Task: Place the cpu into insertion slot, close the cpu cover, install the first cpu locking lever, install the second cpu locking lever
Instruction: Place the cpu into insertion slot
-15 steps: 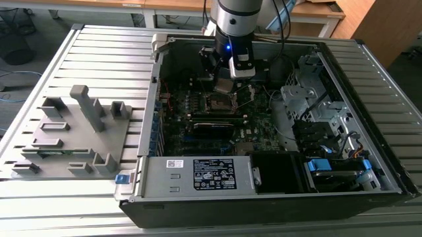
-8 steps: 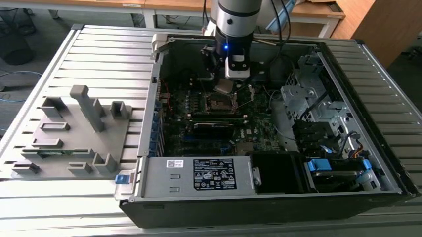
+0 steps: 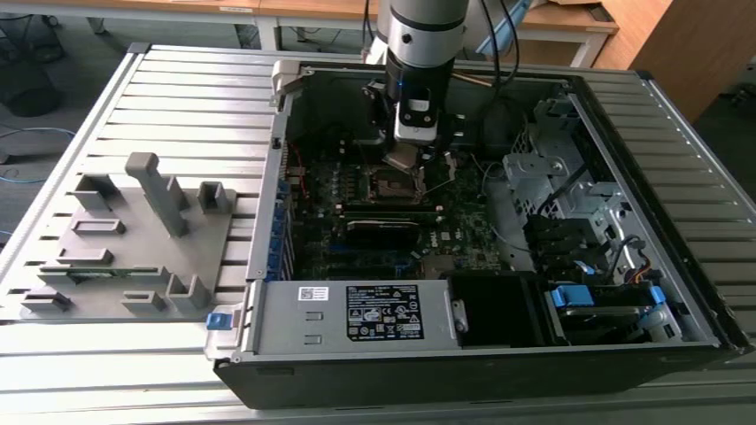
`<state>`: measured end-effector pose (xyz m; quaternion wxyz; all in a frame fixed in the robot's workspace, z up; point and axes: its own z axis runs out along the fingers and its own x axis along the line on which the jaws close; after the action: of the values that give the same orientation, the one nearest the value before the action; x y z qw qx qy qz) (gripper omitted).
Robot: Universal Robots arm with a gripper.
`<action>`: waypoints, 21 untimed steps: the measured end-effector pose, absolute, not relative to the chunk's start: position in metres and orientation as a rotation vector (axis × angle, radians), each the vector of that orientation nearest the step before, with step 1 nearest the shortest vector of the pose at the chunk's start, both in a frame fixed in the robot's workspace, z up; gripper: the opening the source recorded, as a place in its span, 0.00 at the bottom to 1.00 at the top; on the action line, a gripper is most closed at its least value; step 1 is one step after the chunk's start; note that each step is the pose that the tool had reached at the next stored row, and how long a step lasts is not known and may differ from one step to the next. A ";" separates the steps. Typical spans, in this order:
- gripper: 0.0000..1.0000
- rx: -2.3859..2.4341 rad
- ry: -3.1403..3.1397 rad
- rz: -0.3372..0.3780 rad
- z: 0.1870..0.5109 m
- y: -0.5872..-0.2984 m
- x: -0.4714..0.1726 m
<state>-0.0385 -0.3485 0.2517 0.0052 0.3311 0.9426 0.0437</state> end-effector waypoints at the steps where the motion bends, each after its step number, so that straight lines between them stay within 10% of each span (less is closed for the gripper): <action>1: 0.54 1.062 2.942 0.136 0.252 -0.349 -0.039; 21: 0.54 1.404 2.783 0.133 0.249 -0.349 -0.039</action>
<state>-0.0385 -0.3485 0.2485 0.0108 0.4501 0.8919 0.0426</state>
